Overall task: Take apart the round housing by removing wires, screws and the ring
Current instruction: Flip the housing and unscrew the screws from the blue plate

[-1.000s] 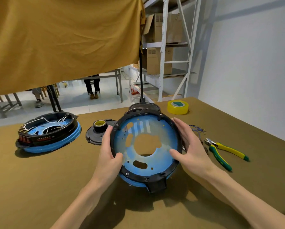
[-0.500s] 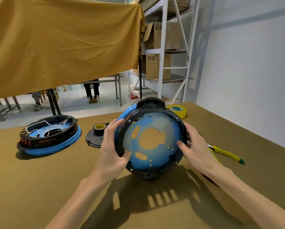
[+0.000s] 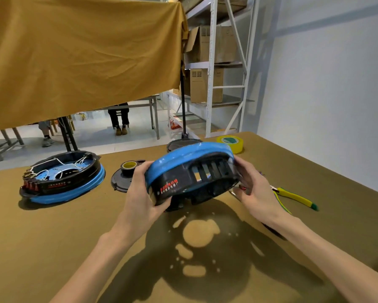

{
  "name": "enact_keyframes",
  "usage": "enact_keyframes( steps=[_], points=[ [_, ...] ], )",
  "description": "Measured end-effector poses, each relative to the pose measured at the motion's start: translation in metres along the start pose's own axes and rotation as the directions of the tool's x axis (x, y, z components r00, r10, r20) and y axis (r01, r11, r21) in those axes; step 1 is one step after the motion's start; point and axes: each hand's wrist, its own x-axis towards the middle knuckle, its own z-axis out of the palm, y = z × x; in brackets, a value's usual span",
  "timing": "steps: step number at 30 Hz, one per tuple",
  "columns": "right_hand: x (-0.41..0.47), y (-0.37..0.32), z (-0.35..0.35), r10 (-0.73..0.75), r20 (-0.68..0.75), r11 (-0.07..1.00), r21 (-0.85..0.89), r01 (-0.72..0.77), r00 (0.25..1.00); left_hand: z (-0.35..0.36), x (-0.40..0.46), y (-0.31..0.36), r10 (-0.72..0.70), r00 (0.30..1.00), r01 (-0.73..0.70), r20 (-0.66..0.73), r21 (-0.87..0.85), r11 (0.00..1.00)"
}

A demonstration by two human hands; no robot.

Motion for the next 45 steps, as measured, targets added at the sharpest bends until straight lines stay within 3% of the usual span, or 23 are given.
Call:
enact_keyframes(
  steps=[2, 3, 5, 7, 9, 12, 16, 19, 21, 23, 25, 27, 29, 31, 33, 36, 37, 39, 41, 43, 45],
  points=[
    [-0.002, 0.002, -0.002, 0.151, 0.068, 0.973, 0.166, -0.16, 0.986, -0.002, -0.008, -0.006, 0.093, 0.995, -0.095, 0.029, 0.078, 0.992],
    [-0.002, 0.002, -0.003, 0.261, 0.109, 0.9, 0.331, -0.283, 0.959, -0.002, -0.012, -0.006, 0.155, 0.986, -0.164, 0.069, 0.153, 0.975],
    [-0.001, 0.004, -0.003, 0.445, 0.196, 0.655, 0.595, -0.466, 0.874, 0.003, -0.021, -0.006, 0.244, 0.953, -0.288, 0.182, 0.279, 0.916],
    [0.0, 0.007, 0.004, 0.54, 0.229, 0.538, 0.645, -0.542, 0.81, 0.011, -0.032, -0.005, 0.267, 0.923, -0.35, 0.277, 0.318, 0.881],
    [0.0, 0.008, 0.014, 0.574, 0.197, 0.618, 0.533, -0.578, 0.795, 0.018, -0.041, -0.004, 0.248, 0.911, -0.345, 0.329, 0.281, 0.896],
    [-0.001, 0.01, 0.026, 0.572, 0.078, 0.784, 0.24, -0.573, 0.816, 0.024, -0.049, -0.002, 0.23, 0.928, -0.298, 0.294, 0.209, 0.931],
    [0.005, 0.012, 0.024, 0.545, 0.117, 0.821, 0.126, -0.557, 0.83, 0.02, -0.046, 0.0, 0.059, 0.993, -0.072, 0.1, 0.13, 0.989],
    [0.008, 0.015, 0.018, 0.538, 0.087, 0.833, 0.095, -0.545, 0.838, 0.015, -0.044, -0.007, -0.033, 0.998, 0.022, 0.059, 0.173, 0.985],
    [0.003, 0.017, 0.008, 0.442, -0.054, 0.874, -0.197, -0.444, 0.895, 0.017, -0.046, -0.007, -0.092, 0.993, 0.078, 0.08, 0.171, 0.982],
    [-0.011, 0.023, -0.003, 0.317, -0.134, 0.758, -0.559, -0.336, 0.939, 0.021, -0.049, -0.006, -0.122, 0.989, 0.107, 0.078, 0.174, 0.979],
    [-0.026, 0.025, -0.009, 0.345, -0.094, 0.528, -0.803, -0.276, 0.934, 0.025, -0.051, -0.003, -0.129, 0.991, 0.118, 0.042, 0.19, 0.975],
    [-0.037, 0.026, -0.009, 0.417, -0.062, 0.335, -0.917, -0.217, 0.907, 0.027, -0.05, 0.002, -0.13, 0.991, 0.122, 0.025, 0.194, 0.973],
    [-0.041, 0.024, -0.009, 0.404, -0.063, 0.299, -0.934, -0.197, 0.913, 0.028, -0.051, 0.007, -0.118, 0.992, 0.108, 0.041, 0.195, 0.975],
    [-0.042, 0.018, -0.012, 0.373, -0.112, 0.352, -0.901, -0.252, 0.921, 0.028, -0.054, 0.011, -0.125, 0.989, 0.111, 0.074, 0.177, 0.978],
    [-0.039, 0.013, -0.02, 0.32, -0.193, 0.488, -0.806, -0.336, 0.927, 0.025, -0.053, 0.014, -0.194, 0.974, 0.18, 0.115, 0.125, 0.976],
    [-0.026, -0.001, -0.027, 0.284, -0.265, 0.806, -0.455, -0.379, 0.921, 0.019, -0.05, 0.016, -0.303, 0.939, 0.302, 0.164, 0.032, 0.953],
    [-0.02, -0.008, -0.026, 0.311, -0.241, 0.868, -0.322, -0.379, 0.919, 0.017, -0.049, 0.017, -0.314, 0.933, 0.317, 0.177, 0.01, 0.948],
    [-0.007, -0.022, -0.02, 0.357, -0.154, 0.916, -0.136, -0.378, 0.921, 0.012, -0.047, 0.017, -0.304, 0.942, 0.312, 0.143, -0.037, 0.949],
    [0.007, -0.029, -0.011, 0.376, -0.056, 0.92, -0.101, -0.38, 0.925, 0.01, -0.039, 0.008, -0.369, 0.929, 0.37, 0.022, -0.064, 0.927],
    [0.024, -0.031, -0.002, 0.395, 0.026, 0.913, -0.124, -0.389, 0.918, 0.009, -0.019, -0.008, -0.574, 0.819, 0.571, -0.006, -0.103, 0.815],
    [0.044, -0.031, 0.007, 0.401, 0.056, 0.913, -0.102, -0.395, 0.914, 0.012, 0.004, -0.026, -0.743, 0.66, 0.751, 0.109, -0.095, 0.653]
  ],
)
